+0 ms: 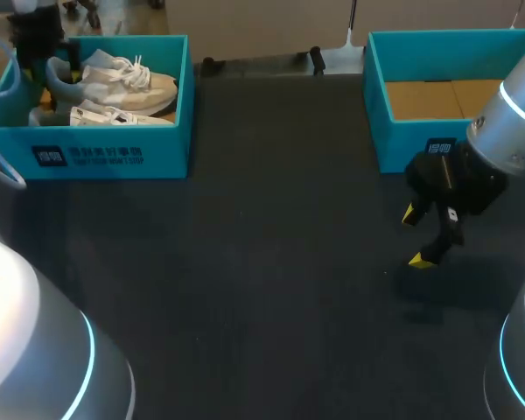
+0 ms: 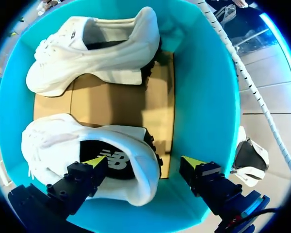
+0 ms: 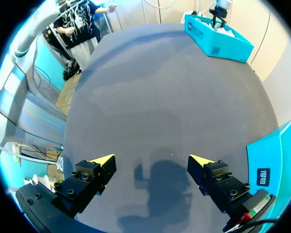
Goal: Take the shoe out of the shoebox, open the shoe tongue, remove and reinsert the insole, then place the shoe into the shoebox
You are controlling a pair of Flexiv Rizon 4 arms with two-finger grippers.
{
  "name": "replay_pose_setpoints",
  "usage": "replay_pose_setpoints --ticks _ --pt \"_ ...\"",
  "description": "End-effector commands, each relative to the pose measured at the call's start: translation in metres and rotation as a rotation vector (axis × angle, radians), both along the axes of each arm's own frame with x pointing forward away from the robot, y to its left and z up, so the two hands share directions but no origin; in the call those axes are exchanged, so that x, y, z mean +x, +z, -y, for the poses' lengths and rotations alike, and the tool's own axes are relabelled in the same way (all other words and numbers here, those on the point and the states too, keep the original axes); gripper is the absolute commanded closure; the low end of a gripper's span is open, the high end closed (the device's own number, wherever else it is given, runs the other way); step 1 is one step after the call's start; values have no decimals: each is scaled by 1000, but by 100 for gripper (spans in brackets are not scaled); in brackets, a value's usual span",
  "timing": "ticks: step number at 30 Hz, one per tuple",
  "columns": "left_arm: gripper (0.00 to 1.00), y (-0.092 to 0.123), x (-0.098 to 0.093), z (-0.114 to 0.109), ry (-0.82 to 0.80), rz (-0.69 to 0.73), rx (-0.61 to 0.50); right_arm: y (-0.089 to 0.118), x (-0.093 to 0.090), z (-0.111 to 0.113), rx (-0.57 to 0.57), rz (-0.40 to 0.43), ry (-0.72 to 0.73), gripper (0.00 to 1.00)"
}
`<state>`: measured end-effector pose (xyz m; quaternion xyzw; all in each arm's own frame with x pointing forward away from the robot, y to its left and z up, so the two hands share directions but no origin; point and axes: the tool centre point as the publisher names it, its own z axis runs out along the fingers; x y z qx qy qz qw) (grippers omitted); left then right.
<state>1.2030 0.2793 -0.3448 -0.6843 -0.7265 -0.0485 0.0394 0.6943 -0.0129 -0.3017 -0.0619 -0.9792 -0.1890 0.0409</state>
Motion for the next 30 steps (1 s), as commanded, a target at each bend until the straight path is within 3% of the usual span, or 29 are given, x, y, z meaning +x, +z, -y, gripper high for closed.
replay_pose_setpoints --ticks 1,10,17,30 --pt "0 23 -16 -1 -4 19 -18 0 -1 0 -4 1 -2 0" --pt "0 63 -42 10 21 29 -55 0 -1 0 -4 1 -2 0" --pt "0 98 -89 12 0 51 -74 0 -1 0 -4 1 -2 0" --pt "0 110 -155 14 22 13 -85 0 -1 0 -4 1 -2 0"
